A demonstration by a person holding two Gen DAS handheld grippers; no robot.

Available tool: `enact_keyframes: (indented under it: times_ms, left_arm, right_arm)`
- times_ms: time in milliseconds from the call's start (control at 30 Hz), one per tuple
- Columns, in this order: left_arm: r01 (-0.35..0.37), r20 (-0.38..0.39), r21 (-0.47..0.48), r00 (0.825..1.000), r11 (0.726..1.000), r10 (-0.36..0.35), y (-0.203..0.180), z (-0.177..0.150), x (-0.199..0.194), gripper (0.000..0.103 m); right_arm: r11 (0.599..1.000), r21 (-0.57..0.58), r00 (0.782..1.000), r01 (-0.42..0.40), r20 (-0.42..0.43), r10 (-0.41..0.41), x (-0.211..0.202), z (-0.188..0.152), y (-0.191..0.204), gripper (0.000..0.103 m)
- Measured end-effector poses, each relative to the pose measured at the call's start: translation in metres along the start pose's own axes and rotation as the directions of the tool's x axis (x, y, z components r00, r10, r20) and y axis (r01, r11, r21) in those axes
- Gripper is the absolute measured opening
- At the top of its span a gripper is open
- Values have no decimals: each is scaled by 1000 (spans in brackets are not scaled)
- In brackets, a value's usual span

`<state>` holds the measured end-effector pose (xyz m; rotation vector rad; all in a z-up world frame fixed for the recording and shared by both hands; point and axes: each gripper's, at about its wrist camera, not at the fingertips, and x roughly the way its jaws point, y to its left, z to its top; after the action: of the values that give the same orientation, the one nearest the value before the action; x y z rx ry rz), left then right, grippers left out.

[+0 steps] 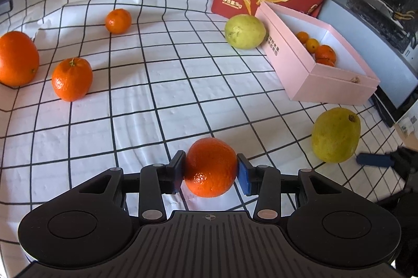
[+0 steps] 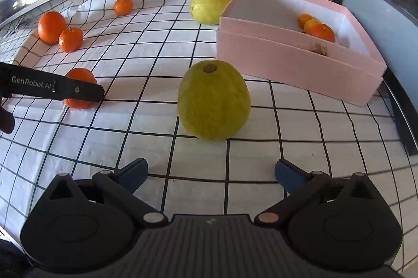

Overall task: Organize fruits
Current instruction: 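Close the right tool on the green pear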

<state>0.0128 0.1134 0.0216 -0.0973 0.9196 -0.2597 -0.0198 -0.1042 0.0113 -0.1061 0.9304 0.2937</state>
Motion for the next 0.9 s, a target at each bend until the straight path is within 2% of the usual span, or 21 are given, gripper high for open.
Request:
enact_keyframes:
  times_ms: [67, 233, 333, 467, 567, 767, 833, 900]
  left_arm:
    - [-7, 7, 8, 1000, 1000, 7, -2, -2, 0, 45]
    - [-17, 19, 12, 1000, 1000, 17, -2, -4, 0, 45]
    - [-13, 18, 5, 1000, 1000, 13, -1, -4, 0, 45]
    - [-13, 18, -3, 1000, 1000, 13, 1, -3, 0, 45]
    - [-22, 25, 4, 999, 1000, 22, -2, -5, -1, 45]
    - [-56, 21, 15, 998, 998, 56, -10, -5, -1, 43]
    - [-10, 7, 3, 1000, 1000, 10, -15, 2, 1, 43]
    - [39, 28, 11, 999, 999, -39, -26, 21, 1, 43]
  right_arm:
    - [1000, 12, 1000, 20, 20, -20, -2, 5, 0, 95]
    - [998, 9, 995, 55, 79, -56, -1, 21, 2, 95]
    - [998, 14, 995, 57, 84, -58, 7, 30, 1, 90]
    - [999, 18, 996, 46, 75, -47, 12, 36, 0, 70]
    - [1000, 20, 997, 23, 74, -25, 11, 38, 0, 60]
    - [999, 35, 998, 15, 59, -17, 6, 37, -7, 60]
    - [998, 54, 998, 12, 66, -16, 0, 38, -15, 60]
    - [997, 83, 996, 11, 91, -19, -10, 42, -25, 60]
